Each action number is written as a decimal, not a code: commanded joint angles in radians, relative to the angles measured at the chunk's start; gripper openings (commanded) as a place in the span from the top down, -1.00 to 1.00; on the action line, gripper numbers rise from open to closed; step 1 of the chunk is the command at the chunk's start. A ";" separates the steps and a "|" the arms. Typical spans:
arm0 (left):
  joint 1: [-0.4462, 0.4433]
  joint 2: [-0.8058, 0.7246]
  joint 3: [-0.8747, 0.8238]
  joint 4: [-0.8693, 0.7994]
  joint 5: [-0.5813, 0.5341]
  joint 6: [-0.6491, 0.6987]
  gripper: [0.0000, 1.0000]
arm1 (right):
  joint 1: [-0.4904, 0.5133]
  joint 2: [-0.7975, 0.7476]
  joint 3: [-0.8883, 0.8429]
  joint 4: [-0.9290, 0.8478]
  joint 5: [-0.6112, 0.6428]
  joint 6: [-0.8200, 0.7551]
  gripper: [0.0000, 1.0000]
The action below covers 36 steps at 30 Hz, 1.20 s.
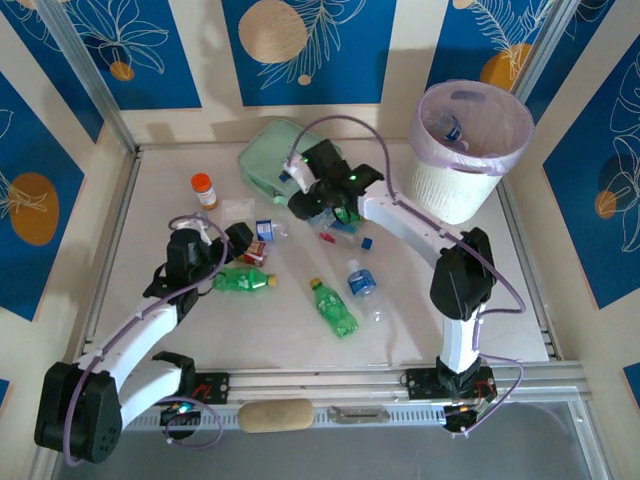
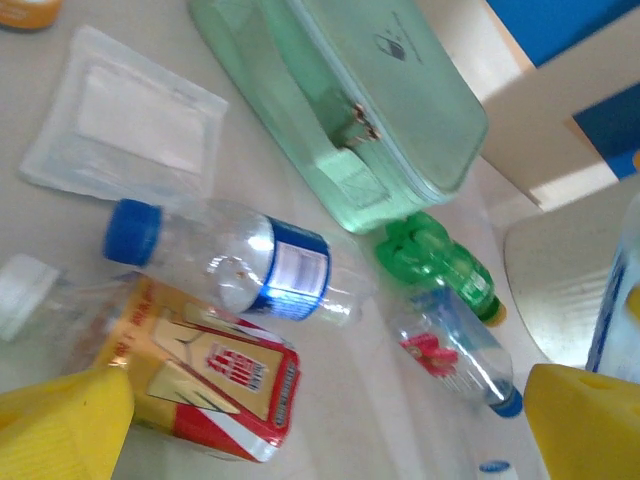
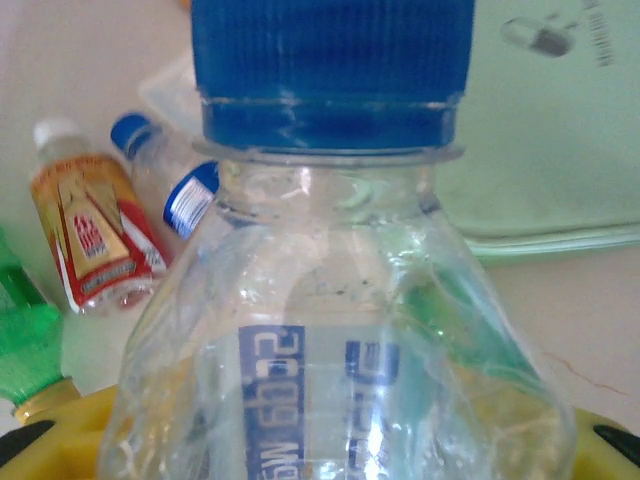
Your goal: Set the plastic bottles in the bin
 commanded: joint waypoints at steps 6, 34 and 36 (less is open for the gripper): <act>-0.156 0.067 0.120 -0.023 -0.035 0.169 -1.00 | -0.179 -0.186 0.005 0.106 -0.120 0.221 0.14; -0.386 0.323 0.323 -0.194 -0.004 0.346 -1.00 | -0.860 -0.332 -0.128 0.459 -0.209 0.817 0.16; -0.387 0.316 0.318 -0.194 -0.008 0.344 -1.00 | -0.857 -0.298 -0.103 0.447 -0.208 0.817 0.16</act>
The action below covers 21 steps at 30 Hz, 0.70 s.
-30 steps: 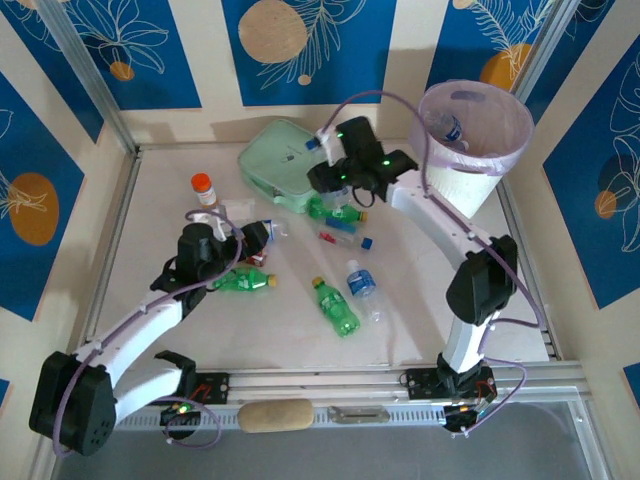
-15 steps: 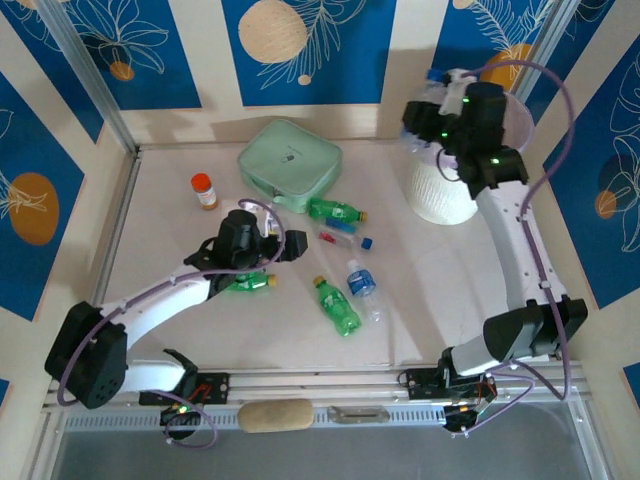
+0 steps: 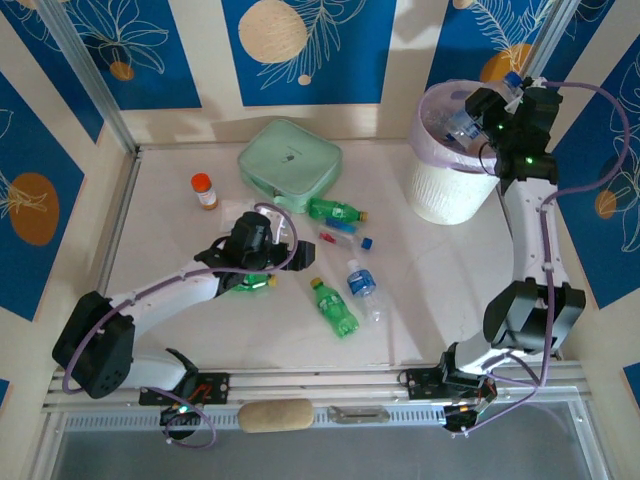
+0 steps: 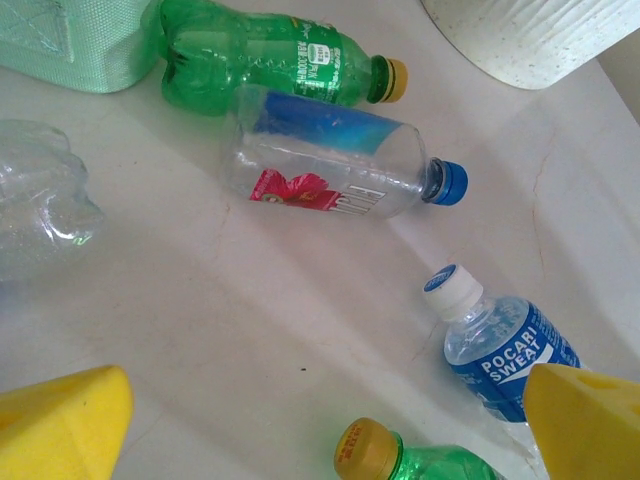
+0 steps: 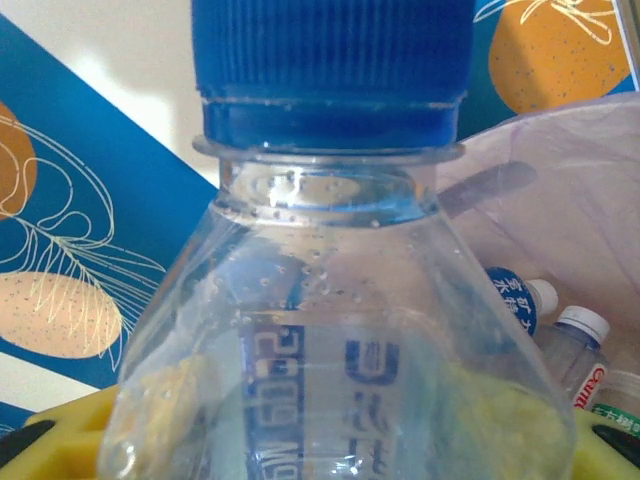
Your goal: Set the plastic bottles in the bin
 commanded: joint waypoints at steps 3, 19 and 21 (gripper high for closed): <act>-0.010 -0.031 0.005 -0.021 -0.002 0.018 -0.99 | 0.018 0.088 0.084 -0.003 -0.003 0.026 0.16; -0.011 -0.025 0.040 -0.051 -0.021 0.044 -0.99 | 0.050 0.230 0.213 -0.137 0.047 -0.020 -0.39; -0.010 -0.023 0.044 -0.052 -0.023 0.047 -0.99 | 0.048 0.227 0.218 -0.143 0.057 -0.021 -0.55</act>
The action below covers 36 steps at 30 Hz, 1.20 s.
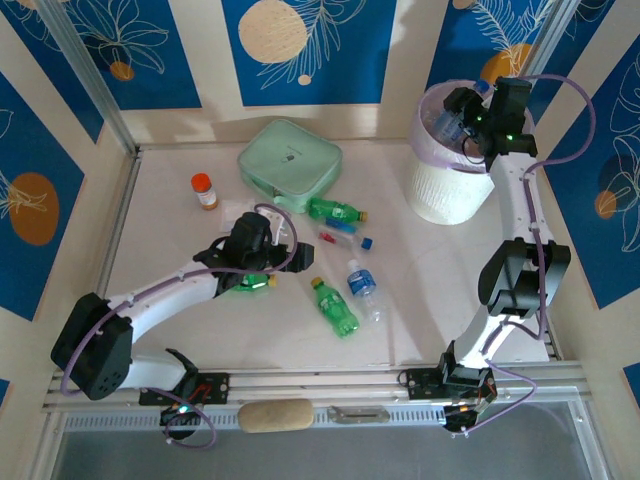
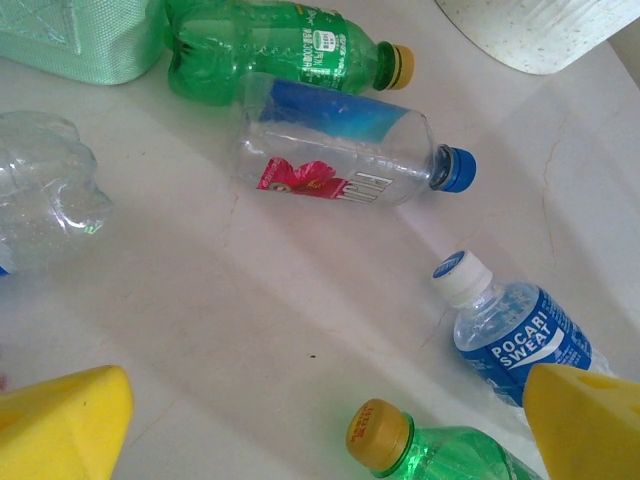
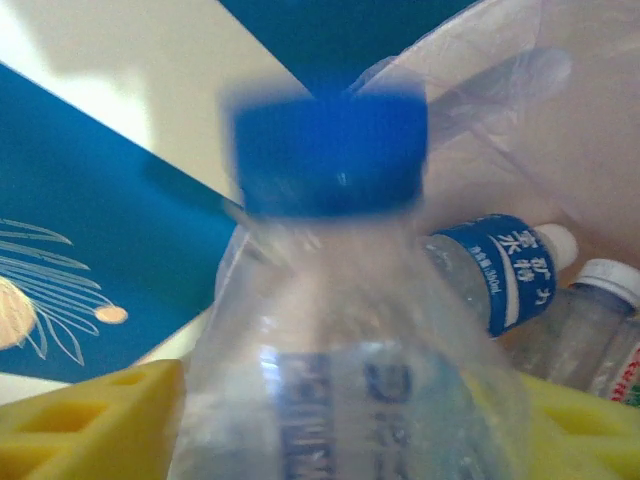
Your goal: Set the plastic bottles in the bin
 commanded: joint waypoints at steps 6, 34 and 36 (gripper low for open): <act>-0.010 -0.003 0.044 -0.011 -0.001 0.016 -1.00 | -0.008 -0.028 0.042 -0.014 0.018 -0.020 -0.75; 0.034 -0.215 -0.100 0.071 -0.326 -0.065 -0.99 | 0.307 -0.464 -0.394 -0.088 -0.005 -0.336 -0.76; 0.052 -0.227 -0.105 0.070 -0.330 -0.068 -0.99 | 0.356 -0.484 -0.441 -0.131 -0.002 -0.354 -0.76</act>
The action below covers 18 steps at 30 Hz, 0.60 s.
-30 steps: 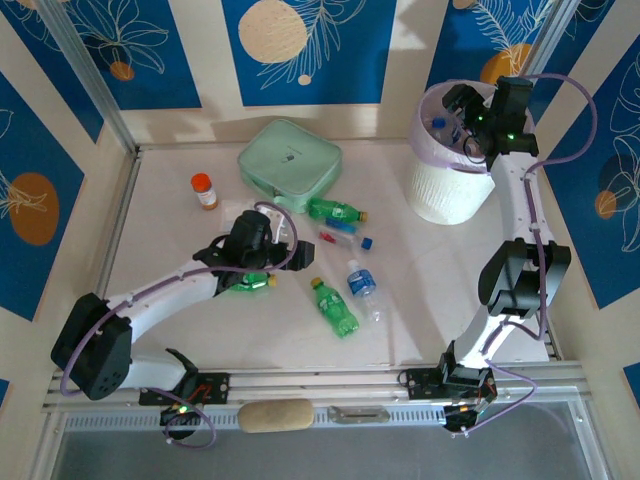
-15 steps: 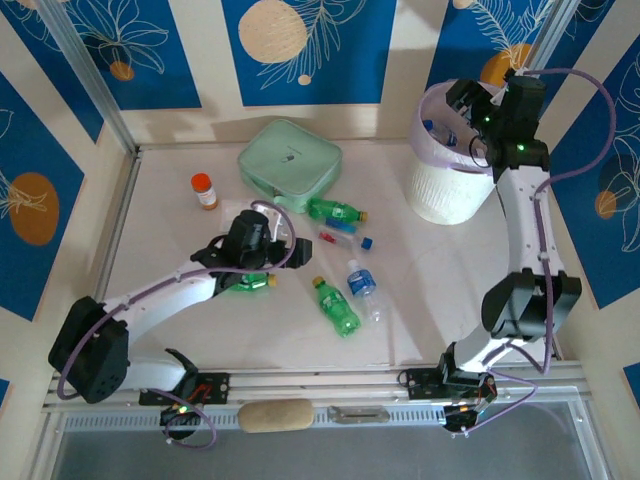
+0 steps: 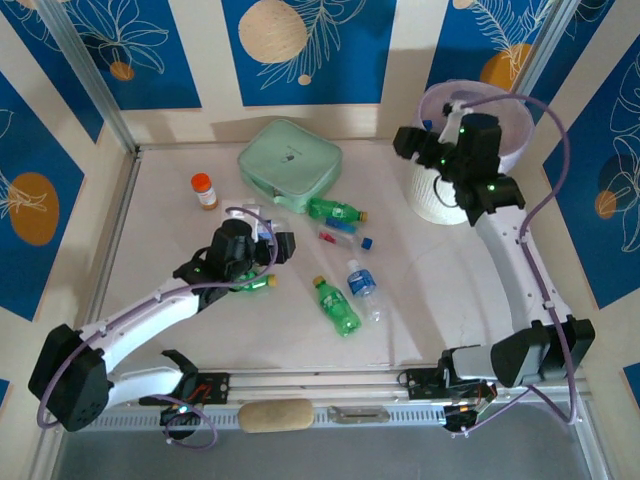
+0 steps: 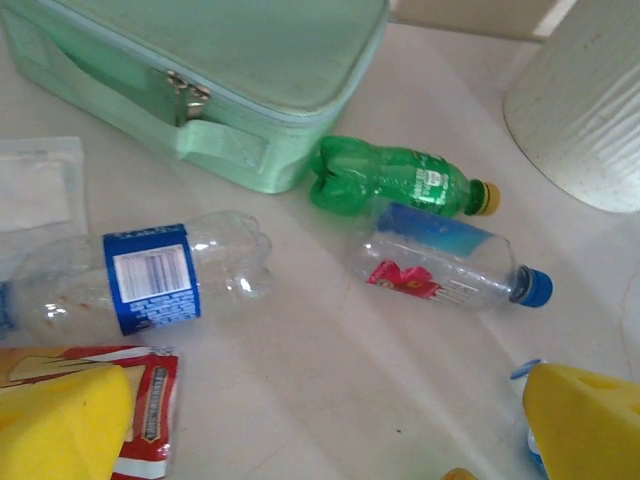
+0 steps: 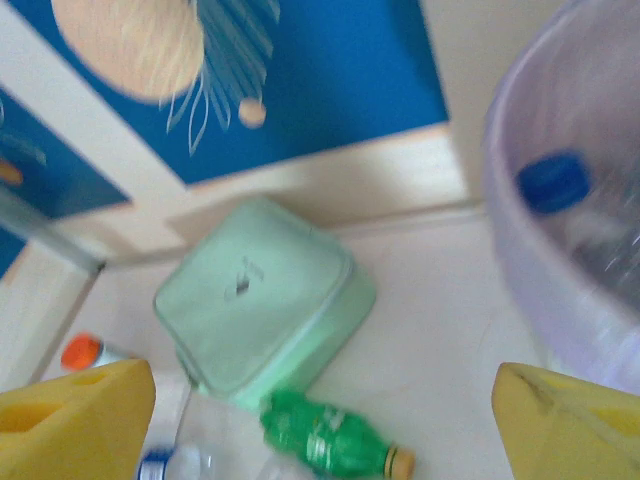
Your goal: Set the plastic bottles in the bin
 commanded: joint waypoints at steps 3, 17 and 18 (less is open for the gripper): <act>0.052 -0.040 -0.015 0.023 -0.045 -0.021 -0.99 | 0.116 -0.050 -0.111 -0.145 -0.014 -0.063 -0.77; 0.196 -0.064 -0.098 0.076 0.086 -0.174 -0.99 | 0.415 0.066 -0.246 -0.395 0.233 0.111 -0.78; 0.203 -0.068 -0.103 0.075 0.090 -0.178 -0.99 | 0.433 0.075 -0.251 -0.413 0.257 0.120 -0.78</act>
